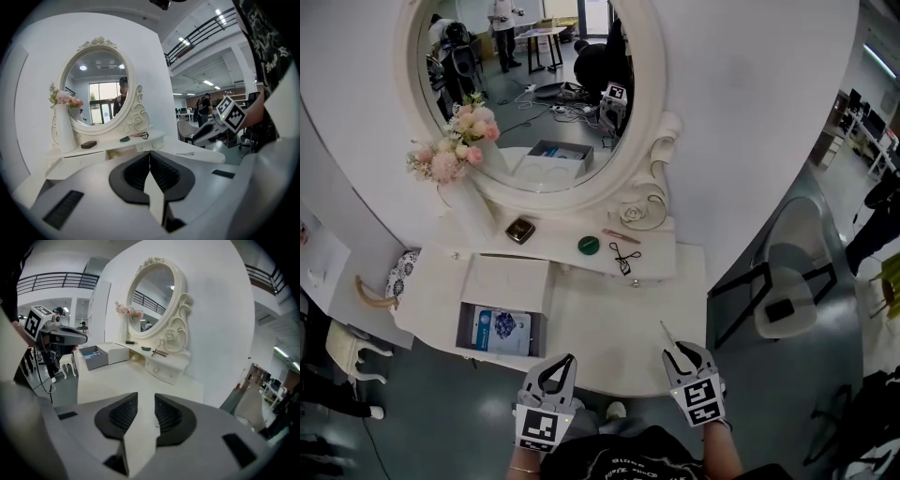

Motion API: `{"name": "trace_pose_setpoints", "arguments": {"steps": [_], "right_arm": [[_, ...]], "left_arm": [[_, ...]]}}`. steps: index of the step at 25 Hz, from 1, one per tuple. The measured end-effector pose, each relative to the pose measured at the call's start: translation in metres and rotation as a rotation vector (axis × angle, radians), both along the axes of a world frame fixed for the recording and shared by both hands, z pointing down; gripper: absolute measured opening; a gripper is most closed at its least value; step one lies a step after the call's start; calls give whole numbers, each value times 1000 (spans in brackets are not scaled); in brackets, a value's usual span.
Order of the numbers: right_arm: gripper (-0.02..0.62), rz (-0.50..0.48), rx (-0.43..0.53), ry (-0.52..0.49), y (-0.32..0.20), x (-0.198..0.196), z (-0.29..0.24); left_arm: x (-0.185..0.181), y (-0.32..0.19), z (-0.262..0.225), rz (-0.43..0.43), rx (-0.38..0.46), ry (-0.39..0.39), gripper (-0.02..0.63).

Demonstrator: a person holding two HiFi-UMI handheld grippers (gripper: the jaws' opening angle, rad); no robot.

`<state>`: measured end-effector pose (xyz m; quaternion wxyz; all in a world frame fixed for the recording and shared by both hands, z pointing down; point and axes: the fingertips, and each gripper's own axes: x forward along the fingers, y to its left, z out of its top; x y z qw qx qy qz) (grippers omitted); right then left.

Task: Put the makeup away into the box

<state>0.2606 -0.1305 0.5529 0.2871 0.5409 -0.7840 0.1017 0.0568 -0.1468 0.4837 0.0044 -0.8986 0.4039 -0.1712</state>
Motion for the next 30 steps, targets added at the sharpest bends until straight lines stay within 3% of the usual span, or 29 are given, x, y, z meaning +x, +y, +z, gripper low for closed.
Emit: {"name": "trace_pose_setpoints", "arguments": {"steps": [8,11,18,30], "right_arm": [[112,40,-62,-40,-10,11,19],[145,50,-102,-18,-11,17,28],[140,14,-187,49,-14,18,49],[140,45,-245,40,-17,26,66]], "left_arm": [[-20,-7,4,-27,-23,-25,17],[-23,-9,6,-32,-33,-31,17],[-28,-17,4,-50,-38,-43,17],[-32,-15,6,-56,-56,-60,17]]}}
